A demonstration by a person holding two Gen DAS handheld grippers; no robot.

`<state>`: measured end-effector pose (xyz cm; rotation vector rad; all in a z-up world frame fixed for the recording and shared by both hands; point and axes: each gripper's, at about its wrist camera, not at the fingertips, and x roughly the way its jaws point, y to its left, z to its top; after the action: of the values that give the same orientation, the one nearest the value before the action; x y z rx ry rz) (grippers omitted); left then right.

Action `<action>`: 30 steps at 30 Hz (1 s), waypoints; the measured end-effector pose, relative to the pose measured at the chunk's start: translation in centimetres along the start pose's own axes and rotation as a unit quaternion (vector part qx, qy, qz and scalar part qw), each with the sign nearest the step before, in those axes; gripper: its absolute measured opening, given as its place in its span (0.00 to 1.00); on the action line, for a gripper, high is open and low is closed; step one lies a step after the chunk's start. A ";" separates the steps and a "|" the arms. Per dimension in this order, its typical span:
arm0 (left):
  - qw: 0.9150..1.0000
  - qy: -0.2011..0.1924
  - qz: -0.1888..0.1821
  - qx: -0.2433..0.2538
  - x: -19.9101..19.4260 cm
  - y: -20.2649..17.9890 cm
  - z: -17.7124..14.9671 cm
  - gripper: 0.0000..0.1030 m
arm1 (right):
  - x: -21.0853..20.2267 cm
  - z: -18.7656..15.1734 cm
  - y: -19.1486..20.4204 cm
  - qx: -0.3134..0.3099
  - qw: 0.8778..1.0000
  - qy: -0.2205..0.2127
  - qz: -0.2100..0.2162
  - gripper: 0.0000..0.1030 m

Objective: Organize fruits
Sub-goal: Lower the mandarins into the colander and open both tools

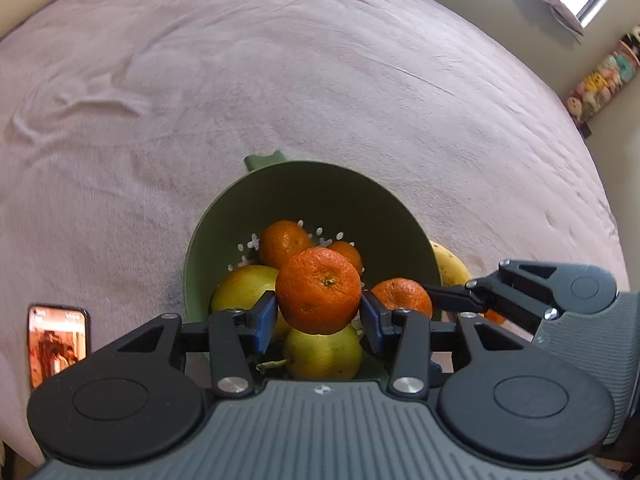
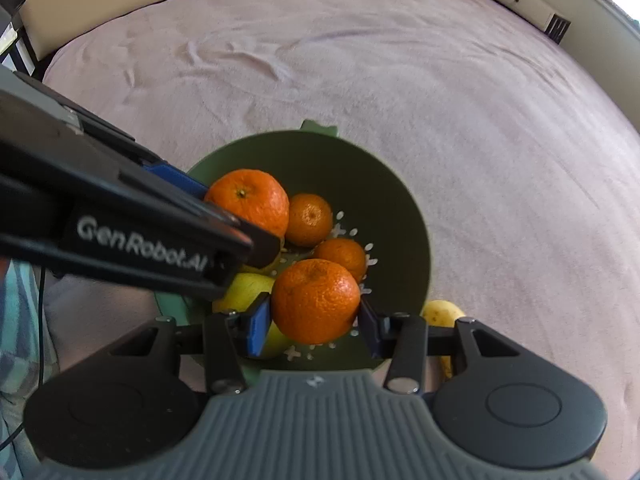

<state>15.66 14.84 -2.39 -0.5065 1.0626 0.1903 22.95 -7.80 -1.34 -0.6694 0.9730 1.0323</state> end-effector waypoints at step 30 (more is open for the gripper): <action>0.998 0.048 0.005 -0.037 3.5 0.8 0.3 0.54 | 5.4 0.2 -0.8 -0.052 0.996 0.069 -0.020 0.44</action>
<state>17.30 15.39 -5.56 -0.5815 1.1545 0.2160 24.71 -5.81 -6.07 -0.8524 1.0270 1.0176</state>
